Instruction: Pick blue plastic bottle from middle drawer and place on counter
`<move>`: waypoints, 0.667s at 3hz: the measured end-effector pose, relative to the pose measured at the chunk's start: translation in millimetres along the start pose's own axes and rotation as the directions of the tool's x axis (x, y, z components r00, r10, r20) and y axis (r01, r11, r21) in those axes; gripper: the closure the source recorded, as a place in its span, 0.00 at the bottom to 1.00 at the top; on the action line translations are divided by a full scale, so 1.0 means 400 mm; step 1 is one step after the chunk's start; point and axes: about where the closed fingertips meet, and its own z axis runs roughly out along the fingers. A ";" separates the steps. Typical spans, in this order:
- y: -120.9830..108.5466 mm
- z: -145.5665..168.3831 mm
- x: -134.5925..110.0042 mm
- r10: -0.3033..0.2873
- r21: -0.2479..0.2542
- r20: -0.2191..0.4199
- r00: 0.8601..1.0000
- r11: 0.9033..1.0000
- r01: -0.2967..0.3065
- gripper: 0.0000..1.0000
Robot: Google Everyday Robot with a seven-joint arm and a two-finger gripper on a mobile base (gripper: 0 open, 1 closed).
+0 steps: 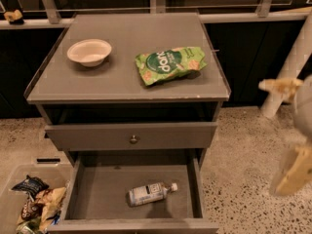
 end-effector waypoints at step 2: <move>0.270 0.187 0.106 0.097 -0.033 0.182 0.979 0.995 -0.092 0.00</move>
Offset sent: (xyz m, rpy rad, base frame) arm -0.2079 0.0005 -0.3529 0.3311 0.3435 0.1154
